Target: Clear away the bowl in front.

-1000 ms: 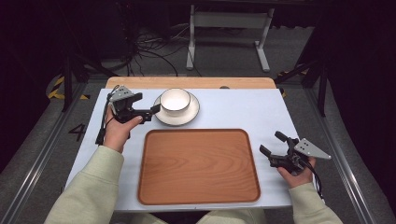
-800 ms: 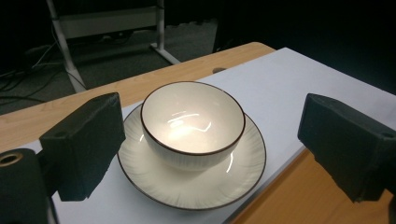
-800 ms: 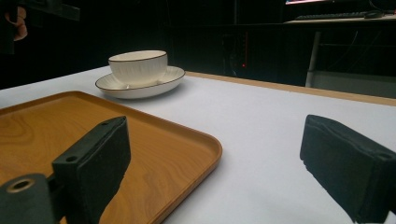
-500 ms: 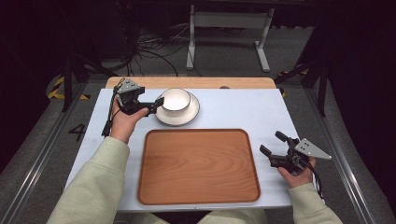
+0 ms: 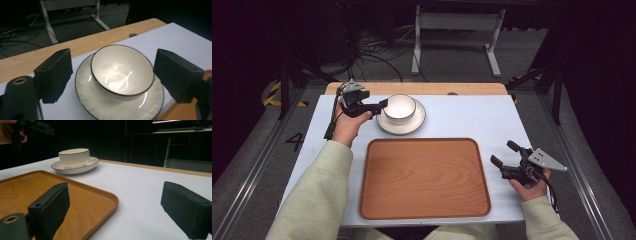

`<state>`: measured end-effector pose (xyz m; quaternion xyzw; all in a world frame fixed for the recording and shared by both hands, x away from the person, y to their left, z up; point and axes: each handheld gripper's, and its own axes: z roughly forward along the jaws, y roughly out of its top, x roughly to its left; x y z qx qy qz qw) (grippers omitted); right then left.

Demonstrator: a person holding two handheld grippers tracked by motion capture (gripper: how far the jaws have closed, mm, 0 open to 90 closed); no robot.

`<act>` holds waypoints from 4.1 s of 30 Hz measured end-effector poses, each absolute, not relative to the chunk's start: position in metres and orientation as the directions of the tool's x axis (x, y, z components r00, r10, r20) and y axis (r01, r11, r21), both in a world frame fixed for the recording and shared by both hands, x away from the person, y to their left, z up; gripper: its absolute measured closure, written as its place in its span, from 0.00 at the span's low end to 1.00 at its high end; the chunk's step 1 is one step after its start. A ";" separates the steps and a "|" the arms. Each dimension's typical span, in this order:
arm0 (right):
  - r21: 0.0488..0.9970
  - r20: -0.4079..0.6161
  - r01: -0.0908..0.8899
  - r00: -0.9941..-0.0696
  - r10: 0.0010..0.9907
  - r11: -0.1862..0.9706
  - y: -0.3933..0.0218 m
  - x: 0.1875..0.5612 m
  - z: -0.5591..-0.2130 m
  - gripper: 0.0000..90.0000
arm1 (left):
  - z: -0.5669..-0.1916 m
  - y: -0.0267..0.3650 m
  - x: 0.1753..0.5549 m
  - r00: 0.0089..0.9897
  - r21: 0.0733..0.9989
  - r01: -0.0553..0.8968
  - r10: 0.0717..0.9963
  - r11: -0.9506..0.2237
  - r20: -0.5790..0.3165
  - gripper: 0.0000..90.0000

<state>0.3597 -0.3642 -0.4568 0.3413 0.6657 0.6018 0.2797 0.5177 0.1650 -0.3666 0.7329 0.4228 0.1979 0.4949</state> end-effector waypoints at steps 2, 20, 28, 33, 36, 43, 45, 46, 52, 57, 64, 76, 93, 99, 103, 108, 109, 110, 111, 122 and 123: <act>0.992 0.038 0.117 -0.611 0.791 0.043 -0.364 0.360 -0.457 0.10 | -0.367 0.164 0.521 0.552 0.888 0.436 0.822 -0.144 -0.137 0.24; 0.993 0.044 0.115 -0.607 0.793 0.033 -0.365 0.360 -0.457 0.10 | -0.377 0.152 0.547 0.501 0.820 0.540 0.855 -0.190 -0.132 0.29; 0.993 0.044 0.113 -0.606 0.794 0.031 -0.366 0.360 -0.457 0.10 | -0.393 0.153 0.559 0.485 0.811 0.569 0.852 -0.135 -0.199 0.31; 0.993 0.044 0.114 -0.604 0.795 0.031 -0.366 0.360 -0.457 0.10 | -0.401 0.153 0.564 0.449 0.788 0.607 0.863 -0.106 -0.230 0.39; 0.993 0.043 0.112 -0.602 0.797 0.031 -0.366 0.360 -0.457 0.10 | -0.407 0.152 0.568 0.442 0.780 0.617 0.866 -0.103 -0.235 0.46; 0.993 0.044 0.112 -0.602 0.797 0.030 -0.366 0.359 -0.457 0.10 | -0.415 0.150 0.573 0.417 0.746 0.660 0.867 -0.085 -0.271 0.57; 0.993 0.043 0.112 -0.602 0.797 0.031 -0.366 0.359 -0.457 0.10 | -0.418 0.149 0.574 0.408 0.738 0.670 0.870 -0.080 -0.276 0.58; 0.993 0.043 0.112 -0.602 0.797 0.031 -0.365 0.359 -0.457 0.10 | -0.418 0.149 0.574 0.405 0.735 0.673 0.872 -0.081 -0.274 0.58; 0.993 0.043 0.112 -0.602 0.797 0.031 -0.366 0.360 -0.457 0.10 | -0.422 0.145 0.580 0.360 0.687 0.725 0.873 -0.040 -0.329 0.63; 0.993 0.044 0.111 -0.603 0.797 0.029 -0.366 0.360 -0.457 0.10 | -0.424 0.136 0.584 0.374 0.651 0.752 0.880 -0.103 -0.293 0.63; 0.993 0.048 0.111 -0.605 0.795 0.025 -0.366 0.359 -0.457 0.10 | -0.430 0.131 0.588 0.346 0.623 0.778 0.883 -0.083 -0.315 0.66; 0.994 0.045 0.110 -0.605 0.795 0.027 -0.366 0.359 -0.457 0.11 | -0.429 0.128 0.589 0.281 0.573 0.819 0.878 -0.009 -0.388 0.82; 0.993 0.047 0.112 -0.604 0.795 0.026 -0.366 0.359 -0.457 0.11 | -0.426 0.124 0.588 0.232 0.566 0.825 0.907 0.008 -0.352 0.90; 0.994 0.046 0.110 -0.604 0.796 0.026 -0.366 0.359 -0.457 0.11 | -0.424 0.125 0.587 0.219 0.558 0.830 0.911 0.016 -0.350 0.91; 0.994 0.046 0.110 -0.603 0.796 0.026 -0.366 0.359 -0.457 0.11 | -0.423 0.125 0.586 0.212 0.552 0.833 0.911 0.021 -0.354 0.91; 0.994 0.047 0.111 -0.603 0.797 0.025 -0.366 0.359 -0.457 0.11 | -0.420 0.124 0.585 0.211 0.549 0.836 0.912 0.017 -0.350 0.91; 0.993 0.048 0.112 -0.602 0.797 0.024 -0.366 0.359 -0.457 0.11 | -0.419 0.124 0.585 0.212 0.544 0.839 0.912 0.015 -0.351 0.91; 0.994 0.048 0.111 -0.602 0.797 0.024 -0.366 0.359 -0.457 0.11 | -0.419 0.125 0.584 0.215 0.531 0.847 0.910 0.007 -0.355 0.91; 0.994 0.048 0.111 -0.602 0.797 0.024 -0.366 0.359 -0.457 0.11 | -0.419 0.125 0.584 0.215 0.531 0.847 0.910 0.007 -0.355 0.91; 0.993 0.049 0.113 -0.599 0.799 0.023 -0.366 0.359 -0.457 0.11 | -0.405 0.126 0.575 0.236 0.528 0.849 0.910 -0.022 -0.342 0.91; 0.993 0.050 0.112 -0.599 0.799 0.023 -0.366 0.359 -0.457 0.11 | -0.404 0.127 0.575 0.241 0.532 0.847 0.909 -0.026 -0.339 0.91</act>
